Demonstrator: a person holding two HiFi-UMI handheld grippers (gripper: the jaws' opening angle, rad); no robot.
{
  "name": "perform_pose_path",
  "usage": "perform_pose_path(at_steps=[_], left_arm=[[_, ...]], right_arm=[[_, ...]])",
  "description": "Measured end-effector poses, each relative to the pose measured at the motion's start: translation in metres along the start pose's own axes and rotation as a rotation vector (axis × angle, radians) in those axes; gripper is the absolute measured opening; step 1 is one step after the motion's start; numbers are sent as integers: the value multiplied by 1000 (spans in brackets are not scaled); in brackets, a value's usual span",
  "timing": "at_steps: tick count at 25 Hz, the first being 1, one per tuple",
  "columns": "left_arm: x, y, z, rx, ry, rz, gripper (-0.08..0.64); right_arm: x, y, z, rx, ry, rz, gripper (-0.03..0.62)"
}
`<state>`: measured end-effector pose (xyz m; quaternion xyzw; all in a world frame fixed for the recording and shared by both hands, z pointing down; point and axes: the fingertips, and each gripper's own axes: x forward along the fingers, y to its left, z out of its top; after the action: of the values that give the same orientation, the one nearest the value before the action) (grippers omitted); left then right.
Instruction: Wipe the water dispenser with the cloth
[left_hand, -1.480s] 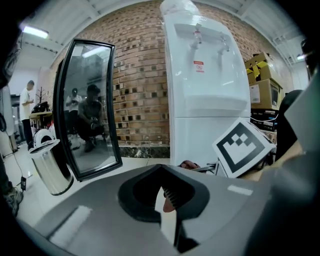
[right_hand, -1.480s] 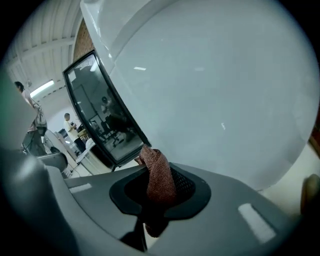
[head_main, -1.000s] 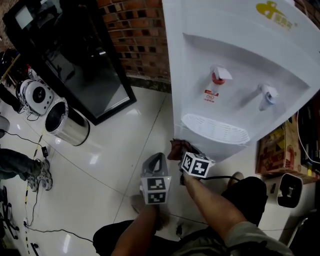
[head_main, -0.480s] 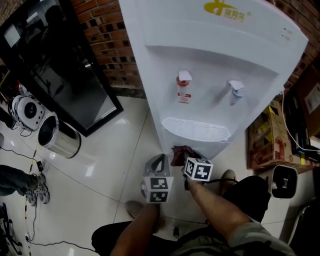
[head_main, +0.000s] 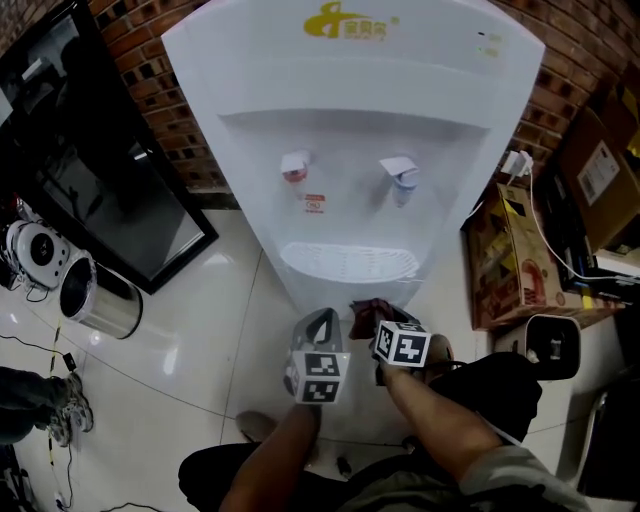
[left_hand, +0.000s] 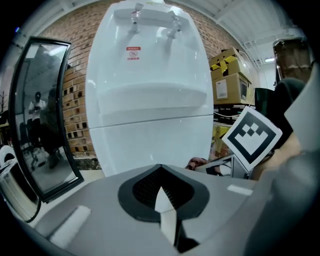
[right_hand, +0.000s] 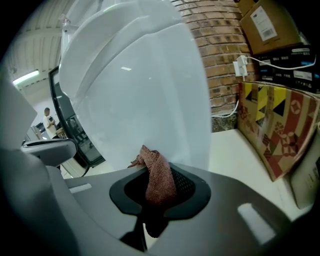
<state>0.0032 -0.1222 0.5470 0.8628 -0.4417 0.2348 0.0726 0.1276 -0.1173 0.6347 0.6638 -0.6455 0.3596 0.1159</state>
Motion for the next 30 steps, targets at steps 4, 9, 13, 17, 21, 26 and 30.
perform_pose_path(at_steps=[4,9,13,17,21,26,30], left_arm=[[8,-26,3,27,2,-47,0],[11,-44,3,44,12,-76,0],[13,-46,-5,36,30,-79,0],[13,-43,-18,21,52,-79,0],[10,-26,-33,10,72,-57,0],[-7,27,-52,-63,92,59,0],[-20,66,-71,-96,116,135,0]], right_arm=[[-14,-37,2,16,-1,-66,75],[-24,-71,5,30,-8,-137,75],[-27,-87,8,27,-22,-174,75],[-29,-90,3,20,-16,-183,75],[-19,-63,-13,-2,13,-128,75],[11,2,-37,-19,50,-3,77],[44,61,-51,-4,76,109,77]])
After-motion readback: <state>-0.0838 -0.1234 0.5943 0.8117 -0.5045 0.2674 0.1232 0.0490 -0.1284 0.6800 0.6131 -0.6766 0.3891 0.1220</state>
